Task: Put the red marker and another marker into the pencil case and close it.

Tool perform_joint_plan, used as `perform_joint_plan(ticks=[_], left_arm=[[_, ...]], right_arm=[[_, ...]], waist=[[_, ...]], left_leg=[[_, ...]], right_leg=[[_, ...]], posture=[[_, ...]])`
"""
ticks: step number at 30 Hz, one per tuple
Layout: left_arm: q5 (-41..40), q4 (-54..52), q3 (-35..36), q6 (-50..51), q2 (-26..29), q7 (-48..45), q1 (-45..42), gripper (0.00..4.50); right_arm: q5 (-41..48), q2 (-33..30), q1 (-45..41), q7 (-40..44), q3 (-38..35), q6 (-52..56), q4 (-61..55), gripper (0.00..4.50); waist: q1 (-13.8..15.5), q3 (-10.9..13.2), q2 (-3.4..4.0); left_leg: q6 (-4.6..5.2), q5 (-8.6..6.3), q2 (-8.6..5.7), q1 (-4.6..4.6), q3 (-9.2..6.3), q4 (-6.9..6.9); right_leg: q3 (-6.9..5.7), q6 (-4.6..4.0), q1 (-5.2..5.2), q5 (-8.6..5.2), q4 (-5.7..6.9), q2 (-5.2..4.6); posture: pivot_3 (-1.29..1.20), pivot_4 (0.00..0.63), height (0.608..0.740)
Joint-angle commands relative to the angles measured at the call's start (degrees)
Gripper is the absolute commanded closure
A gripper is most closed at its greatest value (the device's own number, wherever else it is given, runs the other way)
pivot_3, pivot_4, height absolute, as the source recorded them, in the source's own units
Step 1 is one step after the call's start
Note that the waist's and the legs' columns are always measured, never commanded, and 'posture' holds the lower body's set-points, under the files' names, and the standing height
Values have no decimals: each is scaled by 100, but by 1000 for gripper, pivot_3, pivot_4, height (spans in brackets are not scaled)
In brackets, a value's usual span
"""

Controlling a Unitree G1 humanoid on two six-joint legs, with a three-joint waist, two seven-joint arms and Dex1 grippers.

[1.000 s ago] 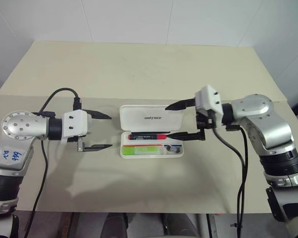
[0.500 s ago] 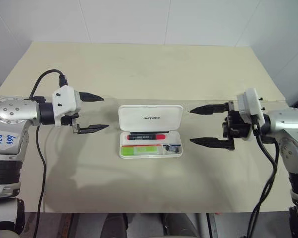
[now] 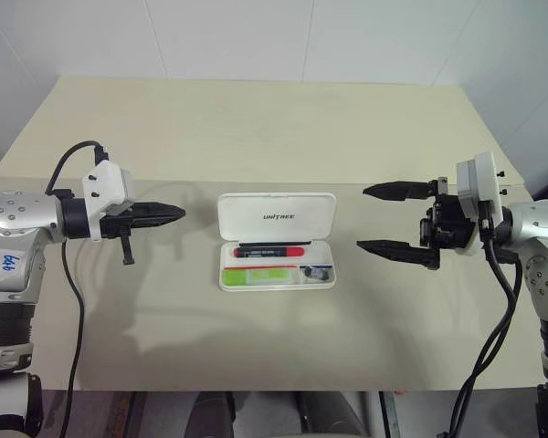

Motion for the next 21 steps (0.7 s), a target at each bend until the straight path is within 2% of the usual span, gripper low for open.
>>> perform_joint_plan(ticks=[1, 10, 17, 21], left_arm=[[-32, 52, 127, 40, -154, 280, -130, 4475], [658, 774, -511, 28, -1287, 1388, -793, 4475], [921, 1159, -864, -245, -1691, 1419, -932, 4475], [733, 1139, -800, -456, -1854, 1177, -959, 4475]], right_arm=[[113, 24, -148, -76, -81, -68, -139, 0], [-9, 175, -253, -284, 74, -112, -203, 0], [48, 177, -160, -458, 74, -42, -408, 0], [67, 184, -127, -543, 54, -18, -468, 0]], waist=[[2, 0, 0], [24, 0, 0], [4, 0, 0], [19, 0, 0]], left_leg=[[0, 0, 0, 0, 0, 1], [0, 0, -8, -2, -4, 12], [-1, 1, -6, -1, -5, 5], [-1, 1, -8, -2, -3, 10]], right_leg=[[0, 0, 0, 0, 0, 0], [1, 11, 8, 6, -1, -3], [1, 11, 6, 6, -1, -1], [2, 12, 7, 7, -1, -3]], posture=[[0, 150, 740], [0, 150, 740], [0, 150, 740], [0, 150, 740]])
